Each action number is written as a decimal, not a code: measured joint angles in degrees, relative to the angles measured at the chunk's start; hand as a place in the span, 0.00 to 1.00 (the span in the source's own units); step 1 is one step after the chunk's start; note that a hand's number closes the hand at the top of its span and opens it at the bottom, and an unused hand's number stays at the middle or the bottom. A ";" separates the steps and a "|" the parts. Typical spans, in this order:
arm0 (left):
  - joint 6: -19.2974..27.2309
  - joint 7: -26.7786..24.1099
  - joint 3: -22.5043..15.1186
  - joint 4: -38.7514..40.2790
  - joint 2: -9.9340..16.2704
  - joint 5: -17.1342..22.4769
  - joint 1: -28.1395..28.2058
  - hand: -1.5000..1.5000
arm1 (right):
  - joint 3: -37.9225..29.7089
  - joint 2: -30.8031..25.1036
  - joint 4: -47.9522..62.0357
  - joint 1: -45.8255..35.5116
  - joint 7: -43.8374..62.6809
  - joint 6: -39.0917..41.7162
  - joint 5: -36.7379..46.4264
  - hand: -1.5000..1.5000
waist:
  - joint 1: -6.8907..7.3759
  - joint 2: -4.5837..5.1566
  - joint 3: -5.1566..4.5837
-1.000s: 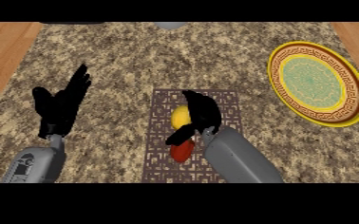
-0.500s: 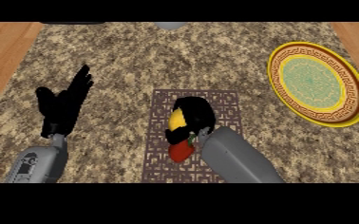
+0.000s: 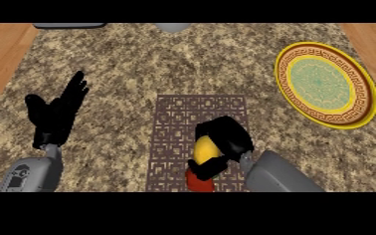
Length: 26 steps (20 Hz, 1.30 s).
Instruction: Pick the lemon from the placemat and place it in the plate
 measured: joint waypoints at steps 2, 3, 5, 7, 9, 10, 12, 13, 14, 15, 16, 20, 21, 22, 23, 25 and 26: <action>0.10 0.84 0.05 -0.79 0.16 -0.04 0.00 0.50 | -0.03 -4.63 -5.01 2.10 -3.58 -1.55 1.47 1.00 | -0.15 -0.02 0.00; 0.10 0.31 0.01 -0.72 -0.09 -0.11 0.48 0.50 | -0.48 -7.00 -7.41 3.21 -5.00 -2.80 2.28 1.00 | -0.27 -0.01 0.00; 0.58 0.35 -0.14 -1.11 -0.34 -0.51 1.02 0.50 | -2.58 -10.38 -12.48 5.15 -6.79 -6.01 2.99 1.00 | -0.62 -0.07 0.00; 0.78 0.69 -0.18 -1.79 -0.46 -0.55 1.04 0.50 | -6.10 -12.84 -16.28 5.70 -7.78 -9.48 3.41 1.00 | -0.78 -0.09 0.01; 0.70 0.41 0.05 -2.08 -0.28 -0.54 1.81 0.50 | -9.35 -14.92 -20.53 7.10 -7.69 -13.33 4.33 1.00 | -1.09 -0.17 0.00; 0.65 0.13 0.09 -1.95 -0.31 -0.59 2.02 0.50 | -11.16 -15.98 -22.27 7.73 -7.42 -14.97 4.78 1.00 | -1.14 -0.14 -0.01; 0.32 0.14 0.47 -1.77 0.01 -0.43 1.68 0.50 | -14.58 -18.05 -25.92 10.02 -6.46 -17.53 5.12 1.00 | -1.13 -0.05 -0.02; 0.27 0.14 0.52 -1.61 0.02 -0.50 1.65 0.50 | -16.27 -18.78 -26.91 11.55 -6.44 -19.04 5.17 1.00 | -0.98 0.02 -0.02; 0.53 0.82 0.20 -1.82 -0.27 -0.78 1.25 0.50 | -17.98 -19.24 -28.03 12.46 -6.00 -19.72 4.84 1.00 | -0.76 0.10 -0.01; 0.38 0.99 0.14 -1.60 -0.23 -0.92 0.89 0.50 | -20.03 -19.59 -28.28 13.09 -6.21 -20.31 3.77 1.00 | -0.53 0.19 -0.01; 0.22 0.92 0.09 -1.65 -0.35 -0.93 0.69 0.50 | -22.16 -20.29 -29.08 13.99 -6.49 -20.26 1.94 1.00 | -0.36 0.25 -0.01; 0.19 0.38 0.02 -1.46 -1.10 -1.36 0.34 0.50 | -29.60 -20.79 -26.96 14.72 -7.72 -19.15 -4.09 1.00 | 0.43 0.44 -0.01; -0.20 0.83 -0.04 -2.39 -0.97 -1.18 0.74 0.50 | -31.73 -21.37 -26.09 14.84 -8.71 -18.23 -6.32 1.00 | 0.60 0.47 0.00; -0.38 1.38 0.07 -2.98 -0.90 -1.05 0.92 0.50 | -33.75 -21.84 -25.21 15.27 -9.86 -17.65 -7.90 1.00 | 0.69 0.47 0.00; -0.39 1.19 0.11 -2.10 -1.20 -1.17 0.38 0.50 | -35.30 -21.82 -23.42 15.35 -11.09 -17.31 -8.98 1.00 | 0.74 0.51 -0.01; -0.56 1.60 -0.09 -3.45 -1.35 -1.29 1.08 0.50 | -38.49 -21.93 -18.18 13.32 -13.68 -16.22 -10.87 1.00 | 1.16 0.57 0.00; -0.49 1.97 -0.20 -3.47 -1.59 -1.42 0.79 0.50 | -39.99 -22.09 -15.59 12.73 -15.28 -15.72 -11.61 1.00 | 1.22 0.61 0.01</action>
